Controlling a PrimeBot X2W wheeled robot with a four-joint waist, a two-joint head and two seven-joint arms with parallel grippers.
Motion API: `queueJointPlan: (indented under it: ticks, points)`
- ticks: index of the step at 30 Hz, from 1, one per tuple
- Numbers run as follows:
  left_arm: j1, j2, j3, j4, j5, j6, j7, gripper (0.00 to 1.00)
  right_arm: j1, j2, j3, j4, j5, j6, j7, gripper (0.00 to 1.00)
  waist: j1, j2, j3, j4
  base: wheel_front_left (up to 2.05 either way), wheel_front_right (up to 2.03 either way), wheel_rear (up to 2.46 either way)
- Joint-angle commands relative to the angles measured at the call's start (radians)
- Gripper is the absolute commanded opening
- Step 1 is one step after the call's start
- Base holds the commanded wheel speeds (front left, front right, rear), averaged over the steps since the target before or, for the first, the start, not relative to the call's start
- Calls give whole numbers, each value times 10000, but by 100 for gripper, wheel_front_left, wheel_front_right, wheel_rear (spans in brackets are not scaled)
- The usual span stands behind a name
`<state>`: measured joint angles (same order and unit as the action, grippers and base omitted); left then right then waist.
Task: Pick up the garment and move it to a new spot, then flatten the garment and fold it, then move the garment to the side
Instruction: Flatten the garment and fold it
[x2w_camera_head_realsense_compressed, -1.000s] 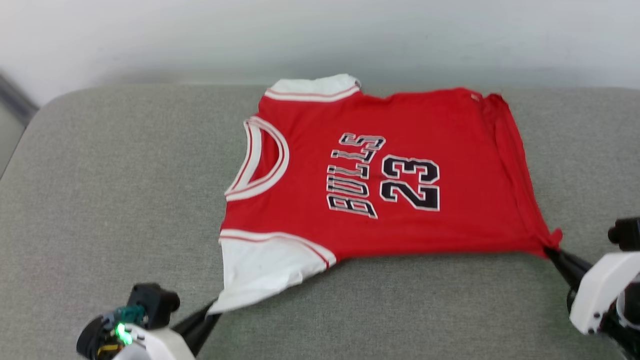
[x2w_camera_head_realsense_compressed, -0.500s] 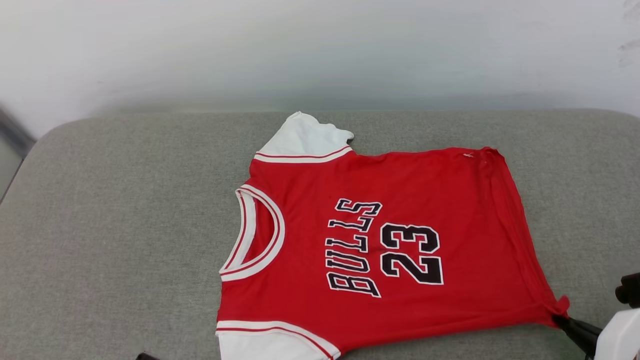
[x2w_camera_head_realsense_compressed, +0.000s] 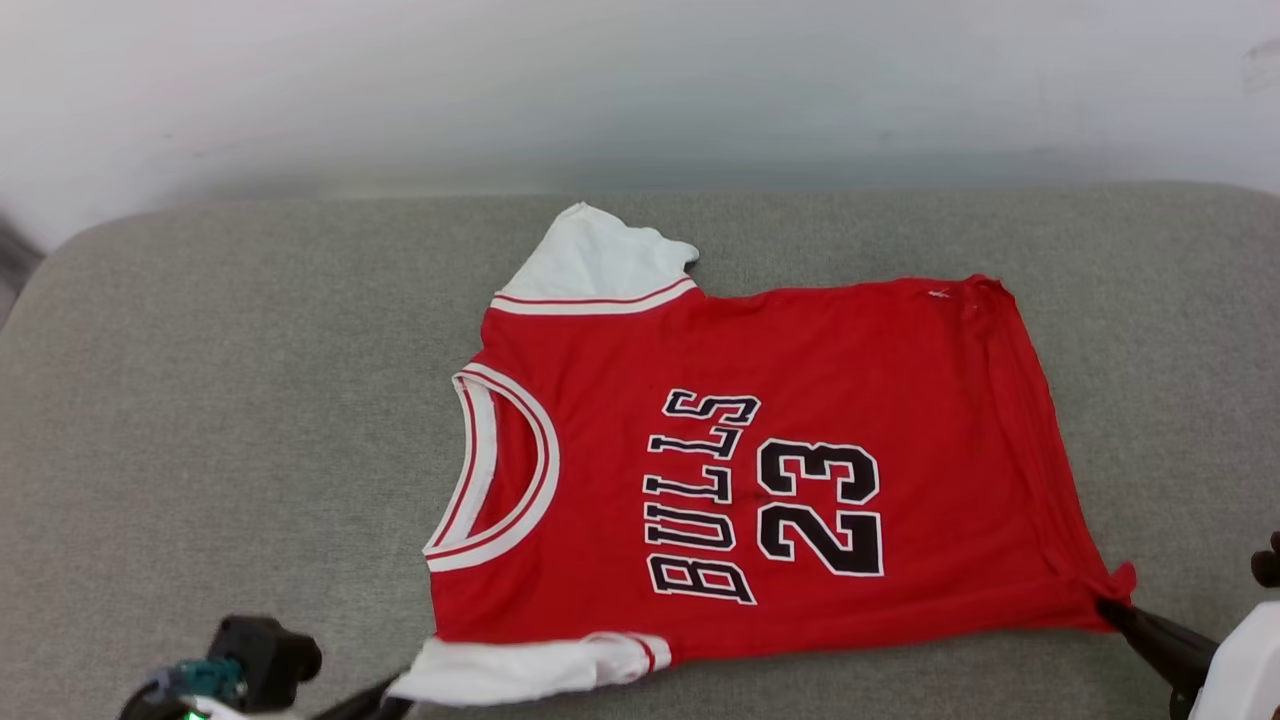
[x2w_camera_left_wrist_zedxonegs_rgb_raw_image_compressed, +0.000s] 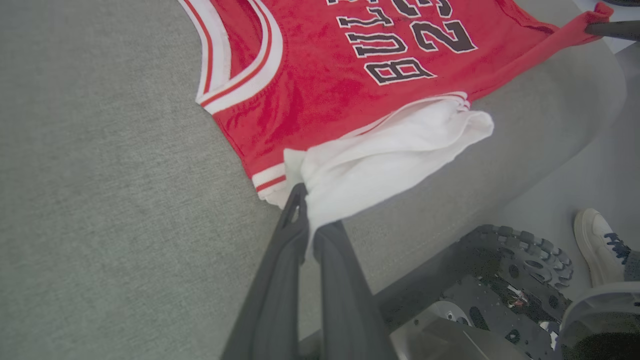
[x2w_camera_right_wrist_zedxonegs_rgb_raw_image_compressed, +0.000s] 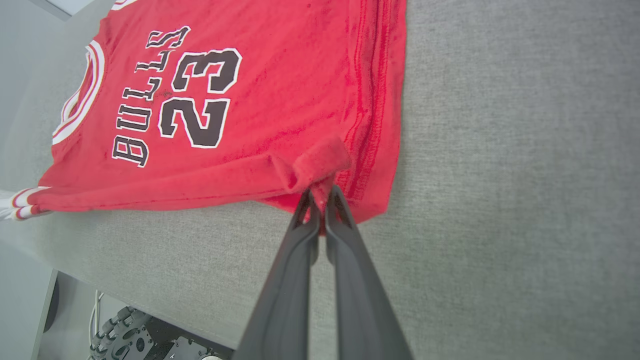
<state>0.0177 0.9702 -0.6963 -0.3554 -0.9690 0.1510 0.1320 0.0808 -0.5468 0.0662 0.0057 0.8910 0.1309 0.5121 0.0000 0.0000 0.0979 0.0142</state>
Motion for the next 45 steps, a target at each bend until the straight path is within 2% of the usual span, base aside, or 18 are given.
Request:
queueJointPlan:
  ticks: [1, 7, 14, 16, 19, 28, 29, 30, 31, 34, 39, 45]
  points:
    - [-187, -37, 105, 26, 70, 4, -84, 0, -175, 58, -71, -76, 45, -4, 41, 0, 0, 0, 165, -54, 0, 0, 0]
    - [-1241, -279, 543, 255, 397, 48, -236, 0, -719, 361, -461, -445, 75, -4, 353, 0, 0, 0, 839, -172, 0, 0, 0]
    - [-2587, -557, 506, 983, 790, -256, 339, 0, -1763, 646, -480, -207, -723, -4, 859, 0, 0, 0, 1717, -317, 0, 0, 0]
    - [-3030, -517, 284, 1283, 1185, -397, 691, 0, -2103, 775, -410, -70, -920, -4, 972, 0, 0, 0, 1942, -334, 0, 0, 0]
    - [-3652, -945, 138, 1847, 1412, -363, 975, 0, -2530, 917, -296, 188, -1186, -4, 1076, 0, 0, 0, 2246, -322, 0, 0, 0]
    - [-4805, -1919, -313, 3458, 1812, -689, 1346, 0, -3390, 1254, -116, 997, -1843, -4, 940, 0, 0, 0, 2722, -228, 0, 0, 0]
    - [-4914, -2005, -341, 3623, 1875, -669, 1323, 16, -3448, 1249, -77, 1076, -1970, -4, 893, 0, 0, 0, 2738, -224, 0, 0, 0]
    - [-5004, -2076, -388, 3783, 1999, -628, 1300, 93, -3503, 1234, -18, 1117, -2096, -5, 850, 45, 0, 0, 2746, -220, 0, 0, 0]
    - [-5041, -2164, -451, 3922, 2064, -613, 1286, 100, -3529, 1240, 5, 1188, -2202, -5, 794, 100, 0, 0, 2740, -215, 0, 0, 0]
    - [-5096, -2518, -449, 4360, 2091, -512, 1002, 100, -3625, 1218, 169, 1281, -2467, -7, 680, 100, 0, 0, 2595, -192, 0, 0, 0]
    - [-4725, -2990, -179, 4860, 1705, -1, 714, 100, -3482, 1222, 275, 1204, -2962, -4, 568, 100, 0, 0, 2058, -165, 0, 0, 0]
    - [-4050, -3111, 201, 4443, 1398, 879, 410, 100, -3055, 972, 225, 707, -4193, -4, 878, 100, 0, 0, 1330, -145, 0, 0, 0]
